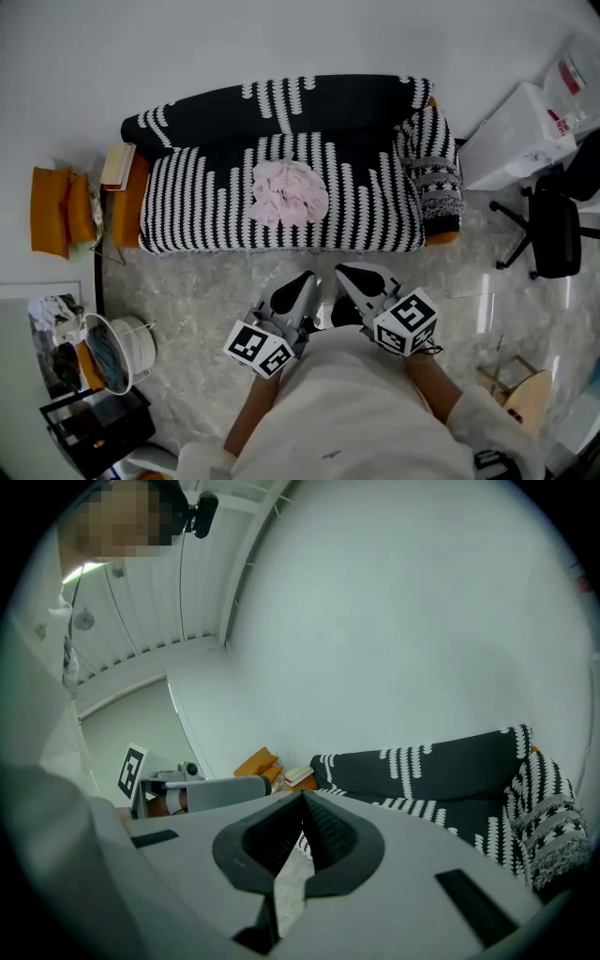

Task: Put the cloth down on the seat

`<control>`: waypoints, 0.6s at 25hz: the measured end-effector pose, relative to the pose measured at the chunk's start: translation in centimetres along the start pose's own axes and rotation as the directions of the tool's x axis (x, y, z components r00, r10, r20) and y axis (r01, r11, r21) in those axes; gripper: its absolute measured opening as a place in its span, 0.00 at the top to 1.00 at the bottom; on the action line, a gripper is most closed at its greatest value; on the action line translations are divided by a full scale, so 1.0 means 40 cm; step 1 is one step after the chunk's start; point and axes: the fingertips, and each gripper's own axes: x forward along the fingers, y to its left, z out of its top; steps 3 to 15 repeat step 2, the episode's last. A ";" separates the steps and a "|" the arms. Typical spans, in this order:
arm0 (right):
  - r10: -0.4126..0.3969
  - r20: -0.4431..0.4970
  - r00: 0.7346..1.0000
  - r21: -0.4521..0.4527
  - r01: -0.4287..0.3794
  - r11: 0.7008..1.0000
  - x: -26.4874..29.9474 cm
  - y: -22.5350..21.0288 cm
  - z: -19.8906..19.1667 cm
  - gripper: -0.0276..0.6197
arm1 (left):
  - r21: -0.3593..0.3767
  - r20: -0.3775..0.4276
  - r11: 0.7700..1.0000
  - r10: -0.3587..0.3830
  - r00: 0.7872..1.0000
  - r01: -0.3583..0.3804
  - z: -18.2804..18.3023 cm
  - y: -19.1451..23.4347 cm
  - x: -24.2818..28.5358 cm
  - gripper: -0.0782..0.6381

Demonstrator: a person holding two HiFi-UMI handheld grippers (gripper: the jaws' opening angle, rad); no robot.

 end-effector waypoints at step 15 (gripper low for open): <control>0.006 -0.005 1.000 -0.003 -0.006 1.000 -0.001 -0.001 -0.002 0.95 | -0.009 0.007 1.000 -0.003 1.000 0.003 -0.003 -0.002 0.005 0.87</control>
